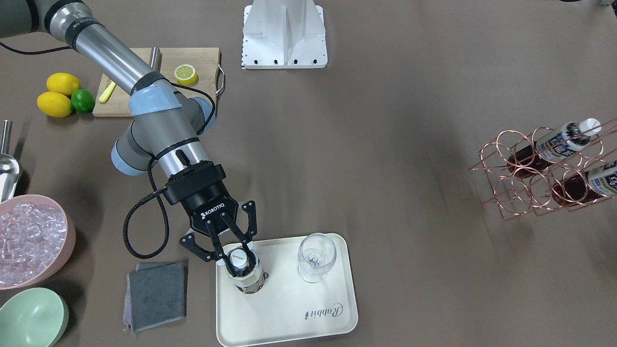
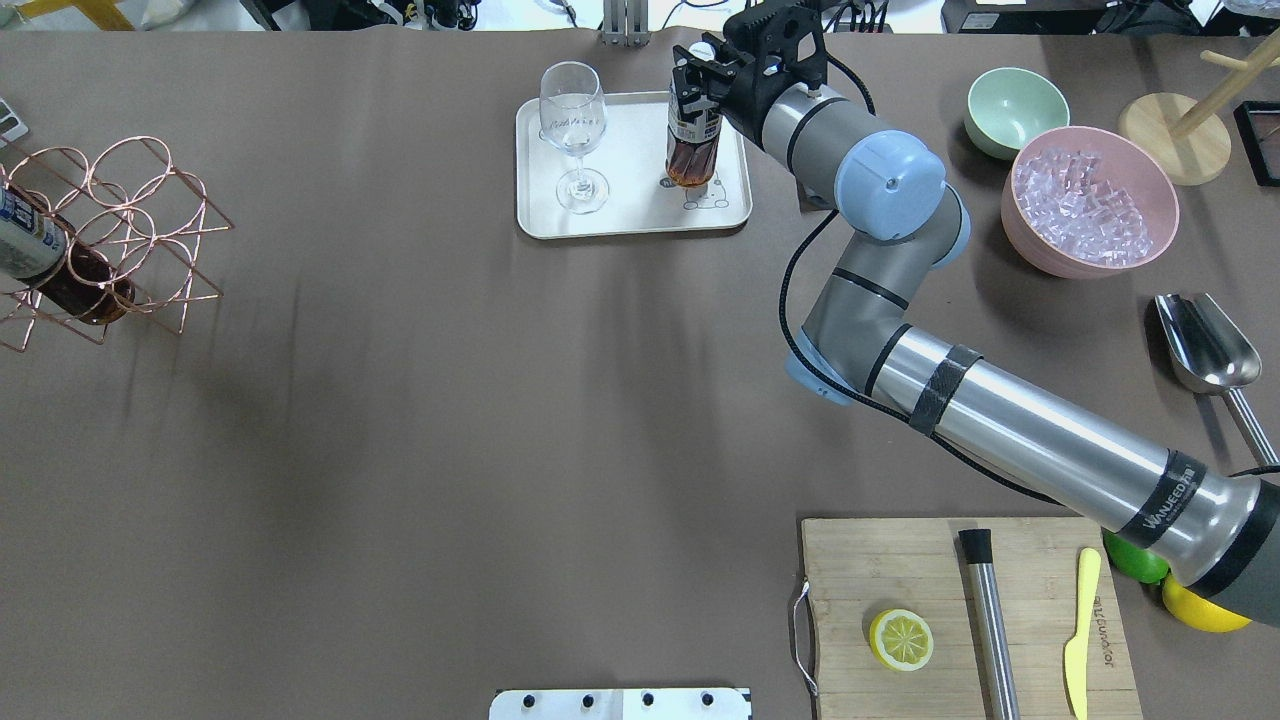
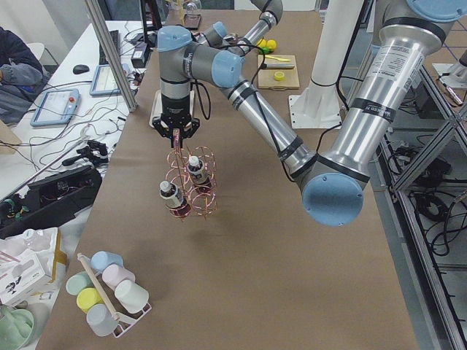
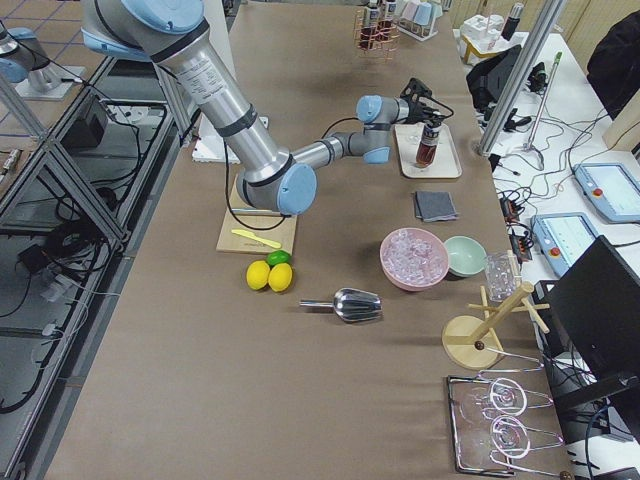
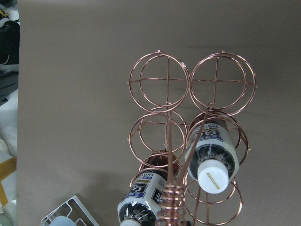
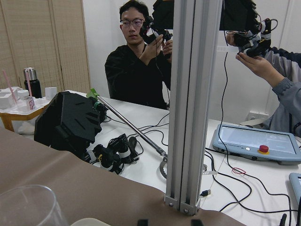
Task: Take tea from basket to plate
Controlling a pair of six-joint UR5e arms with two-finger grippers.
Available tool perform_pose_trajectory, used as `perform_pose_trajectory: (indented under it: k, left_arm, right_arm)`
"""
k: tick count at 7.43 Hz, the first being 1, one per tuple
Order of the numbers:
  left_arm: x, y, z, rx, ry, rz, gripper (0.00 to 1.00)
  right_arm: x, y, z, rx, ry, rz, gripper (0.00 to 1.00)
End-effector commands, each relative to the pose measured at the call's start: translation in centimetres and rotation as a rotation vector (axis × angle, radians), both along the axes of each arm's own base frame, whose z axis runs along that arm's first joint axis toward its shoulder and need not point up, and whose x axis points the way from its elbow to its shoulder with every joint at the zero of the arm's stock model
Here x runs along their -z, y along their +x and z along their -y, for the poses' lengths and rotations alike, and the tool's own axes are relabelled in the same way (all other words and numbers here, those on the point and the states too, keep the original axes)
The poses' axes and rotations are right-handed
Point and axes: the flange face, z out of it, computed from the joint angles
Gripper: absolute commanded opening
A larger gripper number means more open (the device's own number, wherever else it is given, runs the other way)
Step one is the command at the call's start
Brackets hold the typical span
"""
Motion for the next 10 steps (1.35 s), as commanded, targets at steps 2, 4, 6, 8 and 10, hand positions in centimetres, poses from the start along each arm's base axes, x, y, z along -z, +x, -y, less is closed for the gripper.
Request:
perform_pose_trajectory:
  k: [2,4,6,8,10]
  left_arm:
    - [-4.3,-0.3,0.1,-0.054,0.032,0.012,0.0]
    - [-6.1,-0.6,1.5,-0.044,0.032,0.012,0.0]
    - [-8.0,-0.8,2.8,-0.049,0.045,0.014,0.0]
    - [-9.4,-0.7,3.8,-0.06,0.055,0.018,0.0]
    - [-11.0,-1.0,4.8,-0.07,0.071,0.023,0.0]
  right_arm:
    - [-0.7,-0.7,0.2,0.007,-0.011,-0.013,0.0]
    - [-0.4,-0.9,0.1,0.019,-0.01,-0.01,0.28]
    - [0.0,-0.7,0.1,0.018,-0.01,0.001,1.0]
    - [0.4,-0.5,-0.1,0.02,-0.003,0.009,1.0]
    - [2.0,2.2,-0.9,0.07,0.014,0.025,1.0]
